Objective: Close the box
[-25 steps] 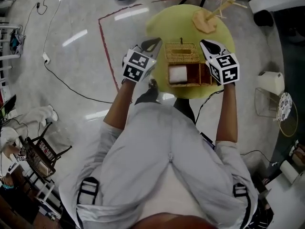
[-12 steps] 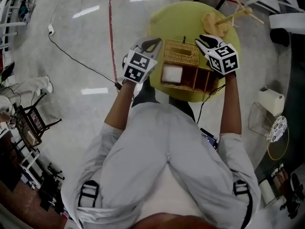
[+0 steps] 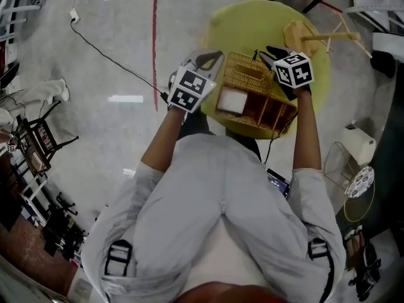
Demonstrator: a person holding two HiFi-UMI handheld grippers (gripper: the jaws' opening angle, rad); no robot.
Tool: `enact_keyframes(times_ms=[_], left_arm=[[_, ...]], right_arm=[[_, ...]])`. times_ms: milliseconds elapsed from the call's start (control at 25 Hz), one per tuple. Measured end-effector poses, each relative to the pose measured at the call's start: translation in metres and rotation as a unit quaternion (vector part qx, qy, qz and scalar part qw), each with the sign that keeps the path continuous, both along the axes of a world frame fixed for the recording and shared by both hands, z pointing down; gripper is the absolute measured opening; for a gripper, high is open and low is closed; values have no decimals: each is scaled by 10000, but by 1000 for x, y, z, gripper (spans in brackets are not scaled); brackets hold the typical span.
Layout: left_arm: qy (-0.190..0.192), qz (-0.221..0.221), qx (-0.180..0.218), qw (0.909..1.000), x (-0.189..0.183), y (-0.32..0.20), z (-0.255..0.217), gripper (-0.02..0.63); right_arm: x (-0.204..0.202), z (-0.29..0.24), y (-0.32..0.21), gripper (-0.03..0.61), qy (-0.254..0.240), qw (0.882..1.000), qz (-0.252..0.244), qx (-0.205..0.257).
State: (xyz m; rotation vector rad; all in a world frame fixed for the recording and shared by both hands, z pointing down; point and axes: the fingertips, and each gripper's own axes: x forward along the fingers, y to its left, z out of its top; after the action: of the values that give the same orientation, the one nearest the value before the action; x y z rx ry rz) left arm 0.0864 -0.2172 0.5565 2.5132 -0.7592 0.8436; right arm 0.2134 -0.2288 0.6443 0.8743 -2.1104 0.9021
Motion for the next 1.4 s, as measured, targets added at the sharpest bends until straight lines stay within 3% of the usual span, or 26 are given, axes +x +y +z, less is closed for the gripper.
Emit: enact_keyframes(times_ms=[320,600,960,1200,1400], left_arm=[[54,-92,-257,9996,-6,-19,19,29],[21,-164,-433,9989,-16,-29,33,29],[42,-153,-481,9987,-24,-28,31,29],[-44,-104,-514,9986,-26,-21,37,29],[-33,-88,-494,9987,-26,-20,36,29]], right_arm=[[-12,43,-4,155,-270,9953,308,-879],[-13,60,-8,139,-531,9828,833,-1562],[-21,76,-1,138,-538,9724,475,-2218],[-18,80,-1,131,-230,9728,208,-2298],[-23,82,1,28,23,9771,68,-2127]])
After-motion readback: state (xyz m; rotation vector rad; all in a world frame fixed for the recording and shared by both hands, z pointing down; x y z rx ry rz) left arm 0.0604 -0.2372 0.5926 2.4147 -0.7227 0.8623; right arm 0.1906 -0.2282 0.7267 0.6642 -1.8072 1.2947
